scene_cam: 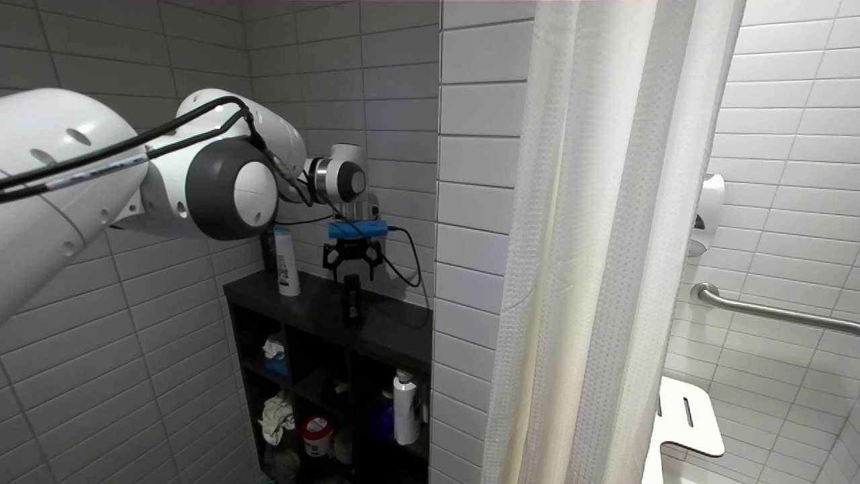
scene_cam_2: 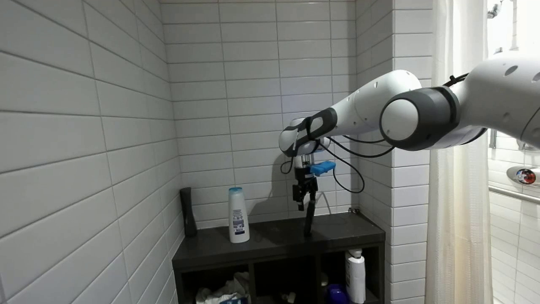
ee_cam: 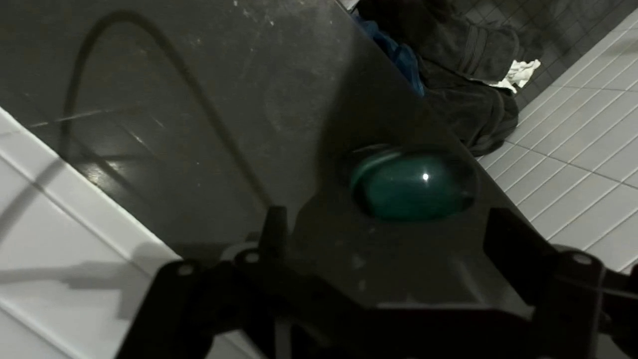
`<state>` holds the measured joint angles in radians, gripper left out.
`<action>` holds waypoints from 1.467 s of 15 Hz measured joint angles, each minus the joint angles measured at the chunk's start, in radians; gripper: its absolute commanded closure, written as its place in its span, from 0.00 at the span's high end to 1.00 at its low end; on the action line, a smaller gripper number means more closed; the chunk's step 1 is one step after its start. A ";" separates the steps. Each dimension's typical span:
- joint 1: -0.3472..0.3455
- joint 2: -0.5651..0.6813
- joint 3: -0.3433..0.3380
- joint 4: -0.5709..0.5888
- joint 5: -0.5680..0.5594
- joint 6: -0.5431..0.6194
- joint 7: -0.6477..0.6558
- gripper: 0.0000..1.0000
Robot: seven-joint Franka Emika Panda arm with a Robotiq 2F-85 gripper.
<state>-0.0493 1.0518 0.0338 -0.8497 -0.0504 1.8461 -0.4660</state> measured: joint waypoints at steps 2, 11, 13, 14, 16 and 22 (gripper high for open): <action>0.001 0.000 0.000 -0.001 0.000 0.000 0.000 1.00; 0.002 0.000 0.000 -0.005 0.000 -0.002 0.000 0.74; 0.004 0.000 0.000 -0.005 0.000 -0.002 0.000 0.61; 0.005 0.000 0.000 -0.005 0.000 -0.002 0.000 0.54; 0.006 0.000 0.000 -0.005 0.000 -0.003 0.000 0.38; 0.008 0.001 0.000 -0.004 0.000 -0.005 0.000 0.26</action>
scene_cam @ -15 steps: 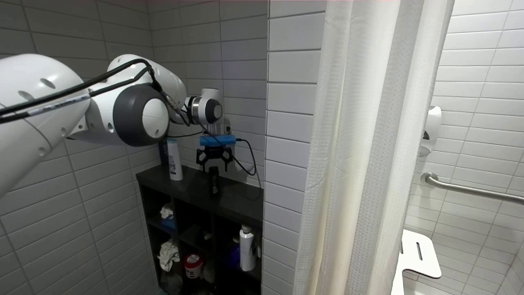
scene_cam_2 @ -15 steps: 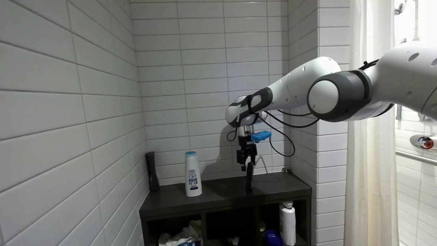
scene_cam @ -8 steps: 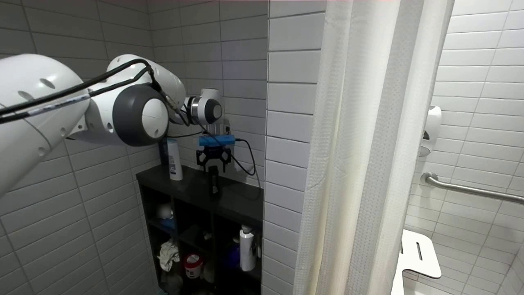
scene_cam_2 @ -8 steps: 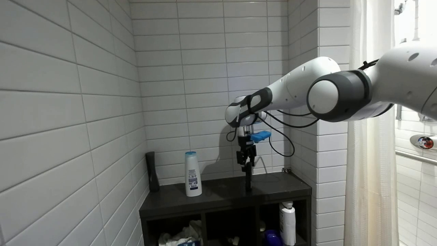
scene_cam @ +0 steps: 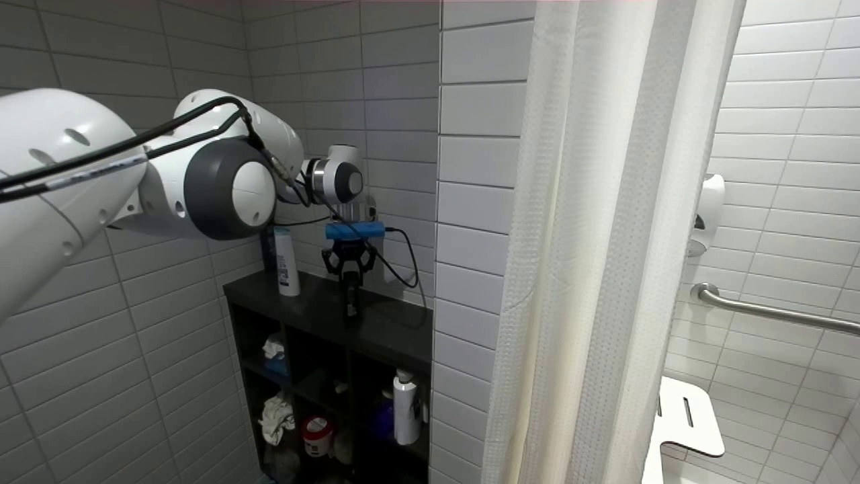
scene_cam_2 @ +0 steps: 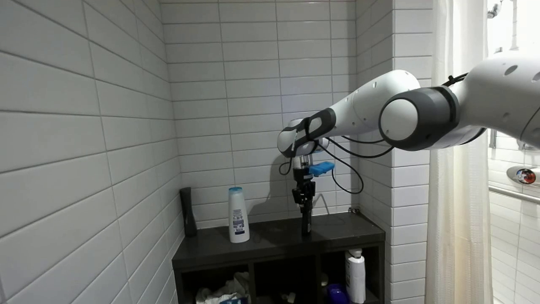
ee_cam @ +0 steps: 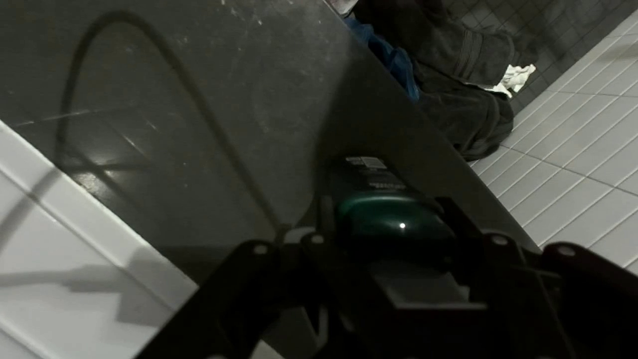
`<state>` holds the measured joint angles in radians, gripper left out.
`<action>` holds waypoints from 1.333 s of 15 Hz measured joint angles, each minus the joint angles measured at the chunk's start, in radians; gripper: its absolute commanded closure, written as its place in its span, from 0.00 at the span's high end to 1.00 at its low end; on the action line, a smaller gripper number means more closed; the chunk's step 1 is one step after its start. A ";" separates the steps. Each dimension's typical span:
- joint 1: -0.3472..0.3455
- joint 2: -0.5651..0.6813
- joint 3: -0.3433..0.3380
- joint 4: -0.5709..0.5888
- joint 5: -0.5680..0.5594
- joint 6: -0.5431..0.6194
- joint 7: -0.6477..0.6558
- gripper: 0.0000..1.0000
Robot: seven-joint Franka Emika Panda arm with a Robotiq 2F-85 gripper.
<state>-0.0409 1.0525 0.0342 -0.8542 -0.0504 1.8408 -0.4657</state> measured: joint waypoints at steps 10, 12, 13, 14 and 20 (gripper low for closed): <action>0.000 -0.001 -0.001 0.000 -0.005 0.003 0.000 0.26; 0.000 -0.007 -0.001 0.000 -0.011 0.007 0.000 0.26; 0.000 -0.012 -0.001 0.000 -0.015 0.010 0.000 0.26; 0.000 -0.018 -0.001 0.000 -0.019 0.014 0.001 0.26; 0.008 -0.081 -0.001 -0.015 -0.035 0.024 0.002 0.26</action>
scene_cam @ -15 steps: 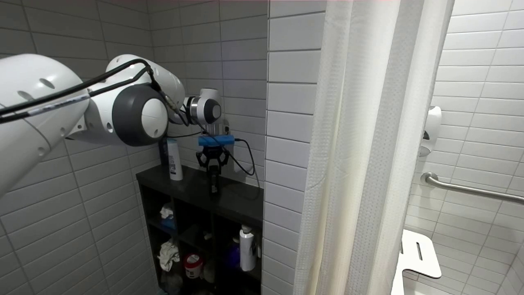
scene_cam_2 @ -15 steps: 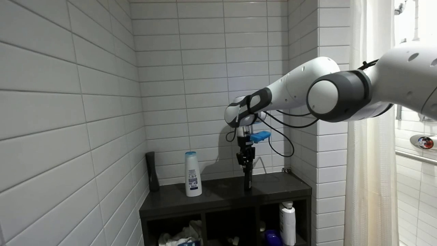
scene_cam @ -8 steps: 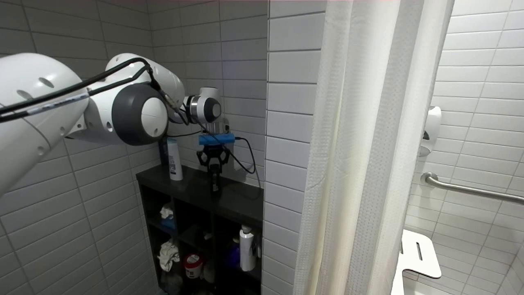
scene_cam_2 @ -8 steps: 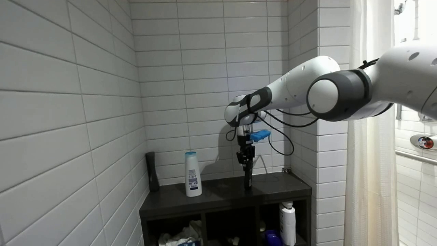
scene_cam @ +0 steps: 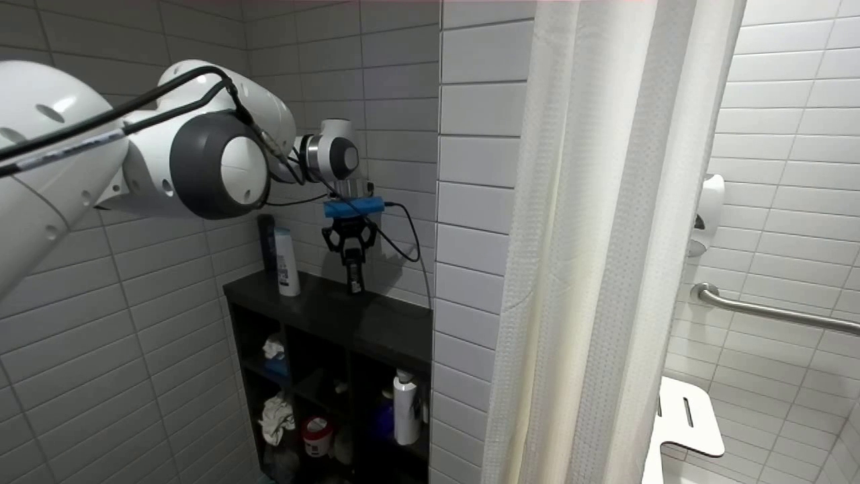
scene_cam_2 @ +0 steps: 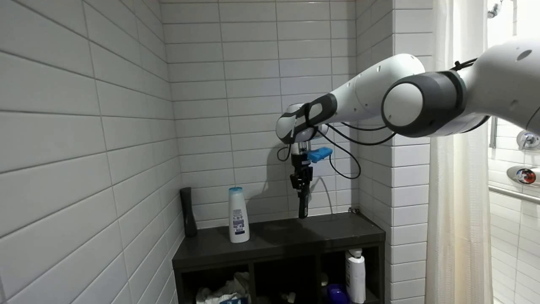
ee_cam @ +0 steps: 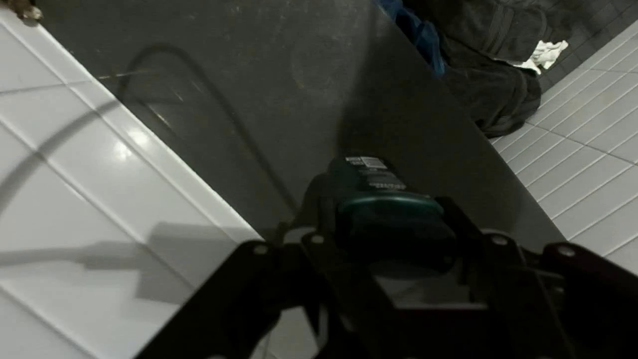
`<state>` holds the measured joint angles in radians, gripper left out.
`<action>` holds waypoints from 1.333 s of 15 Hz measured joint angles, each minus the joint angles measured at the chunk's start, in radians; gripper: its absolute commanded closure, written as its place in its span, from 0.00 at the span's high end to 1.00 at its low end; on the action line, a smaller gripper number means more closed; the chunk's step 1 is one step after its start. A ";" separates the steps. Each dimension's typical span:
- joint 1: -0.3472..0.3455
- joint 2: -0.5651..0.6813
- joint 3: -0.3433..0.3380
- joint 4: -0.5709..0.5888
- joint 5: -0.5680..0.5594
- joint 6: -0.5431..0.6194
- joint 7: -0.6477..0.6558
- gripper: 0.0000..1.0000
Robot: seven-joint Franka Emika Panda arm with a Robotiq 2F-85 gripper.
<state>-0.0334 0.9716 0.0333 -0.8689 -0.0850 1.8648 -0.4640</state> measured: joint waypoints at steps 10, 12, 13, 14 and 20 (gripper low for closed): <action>0.012 -0.145 0.000 -0.146 -0.001 0.076 0.003 0.26; 0.012 -0.183 0.000 -0.195 -0.006 0.109 0.005 0.26; 0.012 -0.202 0.000 -0.219 -0.011 0.124 0.007 0.26; 0.012 -0.218 0.000 -0.241 -0.013 0.134 0.009 0.26; 0.011 -0.270 0.001 -0.333 -0.013 0.142 0.017 0.26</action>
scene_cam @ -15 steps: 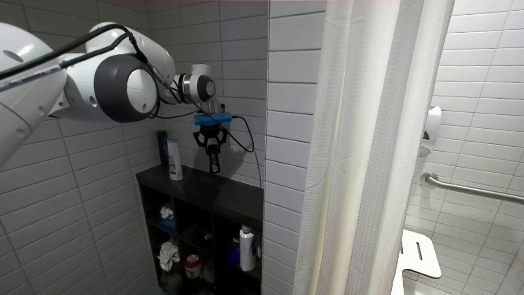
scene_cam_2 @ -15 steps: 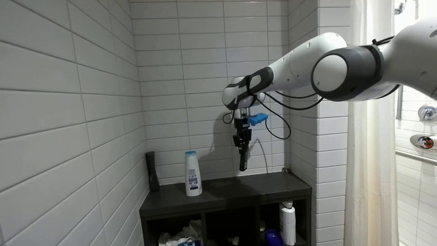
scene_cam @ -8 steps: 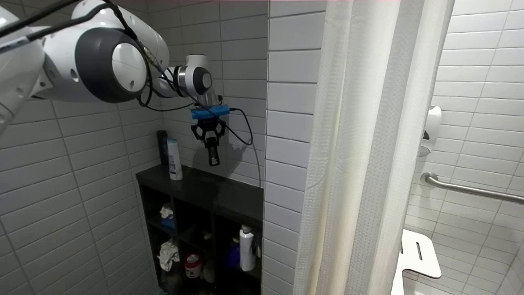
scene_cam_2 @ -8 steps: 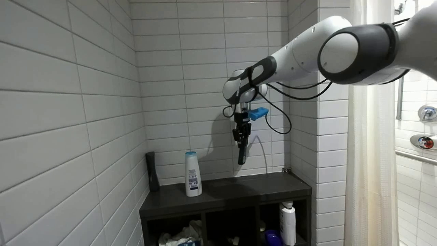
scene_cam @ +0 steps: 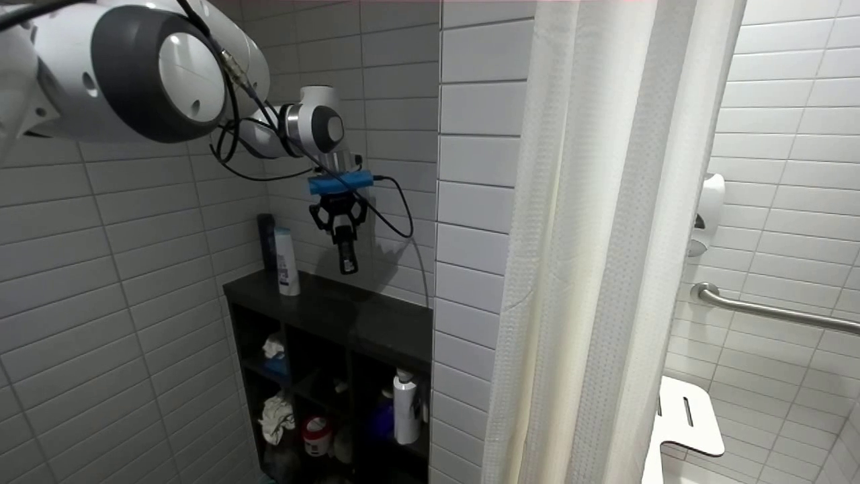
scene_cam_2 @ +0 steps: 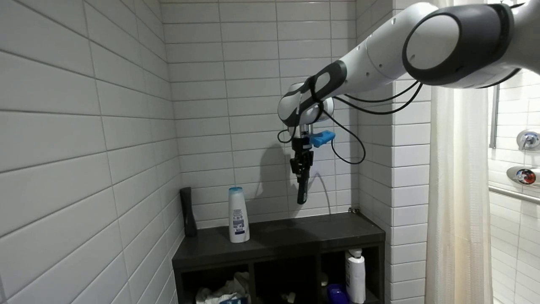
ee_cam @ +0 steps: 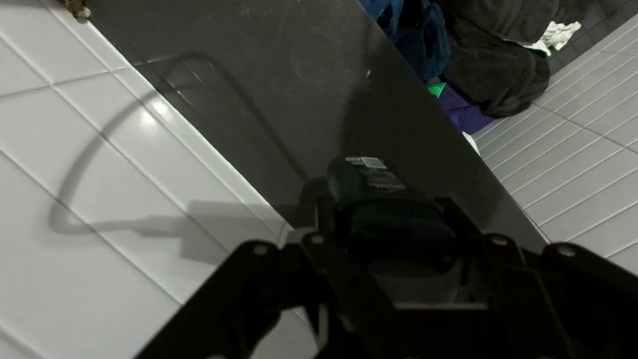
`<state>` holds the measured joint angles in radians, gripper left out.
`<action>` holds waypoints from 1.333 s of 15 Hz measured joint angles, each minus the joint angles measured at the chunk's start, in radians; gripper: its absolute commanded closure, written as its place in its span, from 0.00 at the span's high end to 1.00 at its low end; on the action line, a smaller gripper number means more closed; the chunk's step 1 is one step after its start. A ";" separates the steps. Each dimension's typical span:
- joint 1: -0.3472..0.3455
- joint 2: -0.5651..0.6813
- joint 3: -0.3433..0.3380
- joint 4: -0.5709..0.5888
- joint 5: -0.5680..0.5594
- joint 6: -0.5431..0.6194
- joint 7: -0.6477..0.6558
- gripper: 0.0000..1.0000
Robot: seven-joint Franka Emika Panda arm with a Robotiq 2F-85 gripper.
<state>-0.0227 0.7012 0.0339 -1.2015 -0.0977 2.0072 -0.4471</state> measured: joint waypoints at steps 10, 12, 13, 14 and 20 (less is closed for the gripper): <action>-0.021 0.003 0.001 -0.053 0.003 -0.006 0.001 0.26; -0.026 0.005 0.001 -0.054 0.004 -0.011 0.001 0.26; -0.028 0.006 0.001 -0.054 0.005 -0.014 0.001 0.26; -0.031 0.007 0.001 -0.054 0.006 -0.017 0.001 0.26; -0.046 0.030 0.004 -0.048 0.023 -0.046 -0.002 0.26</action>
<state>-0.0685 0.7316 0.0374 -1.2497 -0.0744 1.9610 -0.4488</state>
